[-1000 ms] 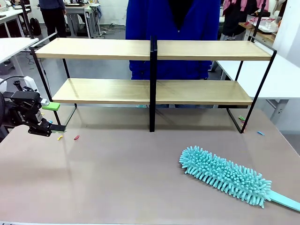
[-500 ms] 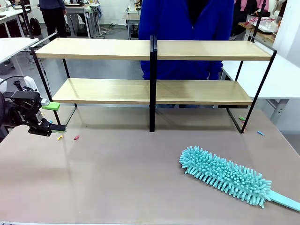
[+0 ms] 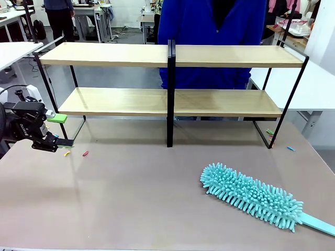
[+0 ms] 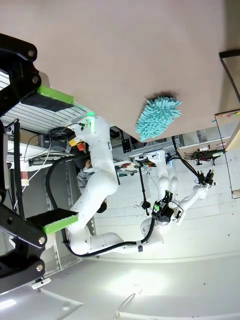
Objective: Clean the shelves.
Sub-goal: Place the Duster on the table.
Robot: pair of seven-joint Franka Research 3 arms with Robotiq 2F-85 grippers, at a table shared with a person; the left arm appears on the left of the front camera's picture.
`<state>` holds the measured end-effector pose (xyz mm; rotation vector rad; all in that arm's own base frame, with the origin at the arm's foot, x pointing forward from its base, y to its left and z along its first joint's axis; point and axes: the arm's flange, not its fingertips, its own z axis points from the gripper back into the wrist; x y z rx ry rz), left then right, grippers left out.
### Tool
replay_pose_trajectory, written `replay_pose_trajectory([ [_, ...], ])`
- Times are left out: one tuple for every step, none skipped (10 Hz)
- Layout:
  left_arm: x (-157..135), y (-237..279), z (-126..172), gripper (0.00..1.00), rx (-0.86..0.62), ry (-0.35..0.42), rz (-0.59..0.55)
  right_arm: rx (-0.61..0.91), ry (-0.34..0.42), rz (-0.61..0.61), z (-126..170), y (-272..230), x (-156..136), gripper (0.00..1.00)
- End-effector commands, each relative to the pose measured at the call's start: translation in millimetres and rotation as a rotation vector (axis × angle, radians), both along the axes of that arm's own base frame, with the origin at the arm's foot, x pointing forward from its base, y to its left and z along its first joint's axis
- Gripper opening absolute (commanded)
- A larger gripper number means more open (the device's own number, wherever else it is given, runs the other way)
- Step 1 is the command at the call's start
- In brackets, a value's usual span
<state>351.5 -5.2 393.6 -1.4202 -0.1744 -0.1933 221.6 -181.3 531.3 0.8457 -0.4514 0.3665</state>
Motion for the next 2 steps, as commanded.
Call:
replay_pose_trajectory([
  [-2.4,-2.8,0.2,1.00,-0.025,-0.023,0.003,-0.001,-0.021,-0.001,3.0,0.4,0.0,1.00],
  [-2.4,-2.8,0.2,1.00,-0.025,-0.023,0.003,-0.001,-0.021,-0.001,3.0,0.4,0.0,1.00],
])
